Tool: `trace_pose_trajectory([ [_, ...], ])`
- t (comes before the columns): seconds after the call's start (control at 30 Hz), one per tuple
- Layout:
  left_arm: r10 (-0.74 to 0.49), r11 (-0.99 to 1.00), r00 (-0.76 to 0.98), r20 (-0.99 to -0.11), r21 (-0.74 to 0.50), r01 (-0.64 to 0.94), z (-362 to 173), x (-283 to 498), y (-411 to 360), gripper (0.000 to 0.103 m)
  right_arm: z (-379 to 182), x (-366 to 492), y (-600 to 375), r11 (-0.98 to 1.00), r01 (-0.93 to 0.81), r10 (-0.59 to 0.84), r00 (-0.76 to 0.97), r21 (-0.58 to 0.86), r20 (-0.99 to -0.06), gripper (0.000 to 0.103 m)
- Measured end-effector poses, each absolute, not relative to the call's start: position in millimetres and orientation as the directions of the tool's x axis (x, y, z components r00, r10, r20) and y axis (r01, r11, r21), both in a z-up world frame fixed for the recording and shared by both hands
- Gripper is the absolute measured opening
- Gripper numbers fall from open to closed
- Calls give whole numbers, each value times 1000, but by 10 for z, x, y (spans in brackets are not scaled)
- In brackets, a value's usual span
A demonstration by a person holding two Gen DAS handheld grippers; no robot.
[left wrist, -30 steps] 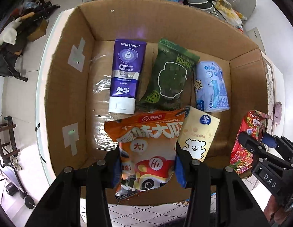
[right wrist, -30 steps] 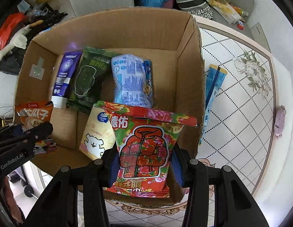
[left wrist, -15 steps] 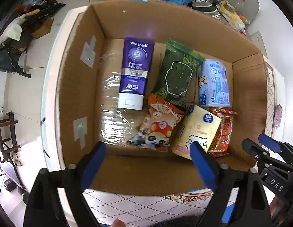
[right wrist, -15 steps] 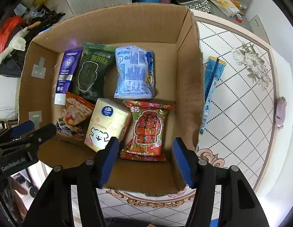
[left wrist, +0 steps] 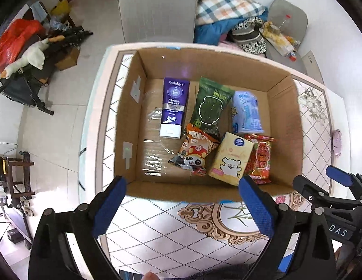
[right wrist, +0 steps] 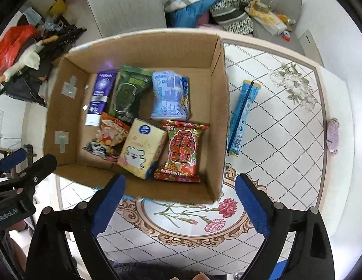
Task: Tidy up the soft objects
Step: 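Lift both open tools away from the box toward the remaining items, then grasp the blue ice-pop sticks with left tool while right tool grasps the lavender plush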
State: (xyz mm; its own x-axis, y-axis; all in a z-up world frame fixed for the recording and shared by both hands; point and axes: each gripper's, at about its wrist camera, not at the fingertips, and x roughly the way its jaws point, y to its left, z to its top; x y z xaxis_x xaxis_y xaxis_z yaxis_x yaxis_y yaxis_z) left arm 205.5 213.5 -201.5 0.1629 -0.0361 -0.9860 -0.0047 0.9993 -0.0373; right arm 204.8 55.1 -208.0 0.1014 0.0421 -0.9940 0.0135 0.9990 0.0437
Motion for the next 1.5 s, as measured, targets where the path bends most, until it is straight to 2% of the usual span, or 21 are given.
trace_pose_trajectory([
  [0.27, -25, 999, 245, -969, -34, -31, -1587, 1725, 2141, 98, -1627, 1731, 512, 996, 32, 75, 199, 83, -977, 97],
  [0.57, -22, 999, 285, -958, -34, -36, -1338, 1659, 1911, 98, -1375, 1583, 332, 987, 34, 143, 241, 156, -960, 97],
  [0.73, -28, 996, 318, -948, 1, 92, -1245, 1895, 1210, 98, -1344, 1586, -200, 969, 106, 190, 254, 223, -948, 97],
  [0.87, -9, 966, 323, -946, 74, 246, -1345, 2197, 375, 98, -1396, 1560, -952, 952, 220, 153, 260, 212, -953, 97],
  [1.03, 9, 895, 231, -973, 111, 432, -1865, 2772, -767, 98, -1630, 1517, -2026, 922, 360, 63, 224, 142, -973, 97],
  [1.2, 144, 837, 45, -988, 146, 527, -2899, 3259, -1482, 98, -2053, 1541, -3028, 875, 473, 37, 141, 100, -989, 97],
  [1.27, 213, 827, -14, -977, 173, 534, -3331, 3369, -1603, 92, -2252, 1571, -3323, 865, 493, 43, 114, 95, -993, 97],
  [1.33, 263, 829, -68, -962, 189, 526, -3656, 3426, -1658, 80, -2443, 1632, -3549, 864, 498, 40, 75, 72, -996, 97],
  [1.5, 328, 833, -162, -931, 204, 514, -4175, 3483, -1763, 77, -2843, 1840, -3921, 871, 489, 39, 17, 42, -999, 97],
])
